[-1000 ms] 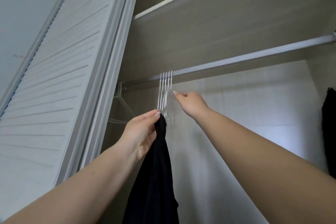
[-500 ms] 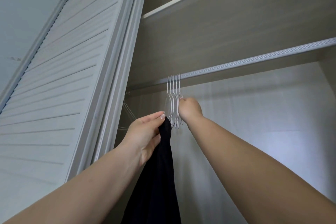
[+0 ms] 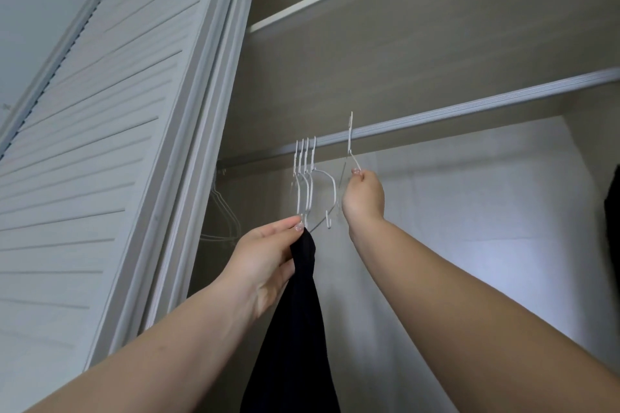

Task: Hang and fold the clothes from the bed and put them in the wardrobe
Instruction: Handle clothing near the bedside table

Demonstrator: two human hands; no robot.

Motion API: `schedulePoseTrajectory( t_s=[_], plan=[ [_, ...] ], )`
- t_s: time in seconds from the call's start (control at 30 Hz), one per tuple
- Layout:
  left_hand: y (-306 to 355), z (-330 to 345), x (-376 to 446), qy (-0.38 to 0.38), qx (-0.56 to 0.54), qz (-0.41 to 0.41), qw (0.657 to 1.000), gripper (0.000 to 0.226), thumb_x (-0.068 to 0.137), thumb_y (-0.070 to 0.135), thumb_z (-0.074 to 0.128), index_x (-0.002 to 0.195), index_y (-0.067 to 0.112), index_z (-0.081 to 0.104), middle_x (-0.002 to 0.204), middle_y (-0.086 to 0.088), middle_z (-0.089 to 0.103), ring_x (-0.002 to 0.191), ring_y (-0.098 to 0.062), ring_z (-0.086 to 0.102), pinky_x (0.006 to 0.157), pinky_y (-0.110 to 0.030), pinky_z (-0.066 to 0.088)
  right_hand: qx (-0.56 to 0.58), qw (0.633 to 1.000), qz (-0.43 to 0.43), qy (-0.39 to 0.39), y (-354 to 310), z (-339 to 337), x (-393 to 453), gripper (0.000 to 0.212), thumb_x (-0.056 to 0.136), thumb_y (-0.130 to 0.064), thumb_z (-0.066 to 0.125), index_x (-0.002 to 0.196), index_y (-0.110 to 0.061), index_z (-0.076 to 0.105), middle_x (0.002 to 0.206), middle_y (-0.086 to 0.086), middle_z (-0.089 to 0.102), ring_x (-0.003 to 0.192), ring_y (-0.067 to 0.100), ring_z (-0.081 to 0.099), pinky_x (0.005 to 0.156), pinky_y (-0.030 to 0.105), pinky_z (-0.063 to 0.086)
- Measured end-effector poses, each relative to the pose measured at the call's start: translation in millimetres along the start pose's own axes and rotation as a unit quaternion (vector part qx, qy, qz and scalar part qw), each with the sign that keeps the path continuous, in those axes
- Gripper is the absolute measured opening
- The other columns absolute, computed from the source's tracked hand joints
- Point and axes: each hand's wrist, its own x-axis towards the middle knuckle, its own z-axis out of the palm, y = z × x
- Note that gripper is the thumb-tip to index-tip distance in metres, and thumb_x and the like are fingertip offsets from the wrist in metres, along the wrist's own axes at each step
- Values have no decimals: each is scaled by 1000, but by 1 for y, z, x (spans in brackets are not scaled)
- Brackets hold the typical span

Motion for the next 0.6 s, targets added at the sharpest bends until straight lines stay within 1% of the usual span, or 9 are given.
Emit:
schedulePoseTrajectory(
  t_s=[0.1, 0.17, 0.2, 0.23, 0.3, 0.33, 0.4, 0.5, 0.6],
  plan=[
    [-15, 8, -1, -1, 9, -19, 1000, 14, 91, 0, 57, 101, 4, 67, 85, -12, 68, 66, -16, 67, 54, -25, 57, -2, 1000, -4, 21, 12, -24, -4, 34, 103, -24, 29, 120, -8, 54, 116, 13, 59, 105, 32, 56, 92, 41, 45],
    [-27, 14, -3, -6, 21, -32, 999, 12, 91, 0, 57, 97, 4, 67, 89, -16, 66, 71, -20, 65, 58, -27, 58, 2, 999, -13, 36, 22, -48, -10, 32, 102, -25, 29, 116, -10, 53, 109, 9, 60, 104, 29, 58, 92, 43, 46],
    [-33, 18, -4, -9, 27, -39, 999, 12, 91, 0, 57, 96, 5, 67, 92, -17, 66, 74, -22, 64, 64, -31, 57, -1, 999, -28, 47, 28, -63, -14, 30, 102, -25, 29, 116, -11, 52, 105, 6, 59, 102, 26, 59, 87, 40, 48],
    [-39, 21, -5, -11, 37, -44, 998, 12, 91, 0, 57, 94, 5, 67, 94, -18, 66, 77, -23, 63, 71, -33, 56, -2, 997, -47, 59, 31, -80, -18, 29, 102, -24, 29, 117, -13, 51, 102, 2, 59, 97, 23, 60, 80, 33, 49],
    [-50, 25, -6, -16, 68, -55, 996, 13, 91, -1, 57, 91, 7, 67, 96, -19, 65, 82, -26, 62, 77, -33, 52, 3, 994, -80, 78, 31, -115, -22, 29, 103, -21, 29, 118, -15, 52, 91, -4, 58, 89, 15, 59, 69, 19, 43],
    [-57, 28, -6, -20, 88, -62, 994, 14, 91, -1, 56, 90, 8, 67, 96, -20, 64, 84, -27, 61, 77, -33, 51, 5, 992, -88, 86, 28, -130, -21, 29, 103, -20, 28, 117, -15, 53, 85, -7, 57, 86, 13, 59, 69, 17, 41],
    [-69, 32, -7, -33, 122, -73, 989, 16, 92, -1, 55, 91, 9, 67, 94, -19, 63, 85, -27, 59, 75, -32, 49, 5, 991, -92, 102, 15, -151, -12, 29, 102, -21, 28, 114, -17, 53, 78, -9, 54, 81, 12, 57, 73, 22, 42],
    [-82, 41, -9, -36, 139, -81, 986, 16, 93, 0, 53, 92, 9, 66, 81, -13, 61, 72, -21, 57, 66, -28, 46, 15, 990, -82, 112, -3, -164, -3, 26, 99, -19, 27, 106, -22, 52, 74, -6, 52, 74, 14, 53, 73, 29, 44],
    [-87, 52, -10, -41, 145, -79, 985, 18, 94, -1, 51, 92, 10, 65, 72, -7, 57, 64, -17, 53, 58, -25, 43, 11, 991, -93, 100, -9, -172, -7, 23, 98, -18, 27, 101, -23, 49, 78, -3, 51, 76, 16, 54, 66, 25, 42]
  ],
)
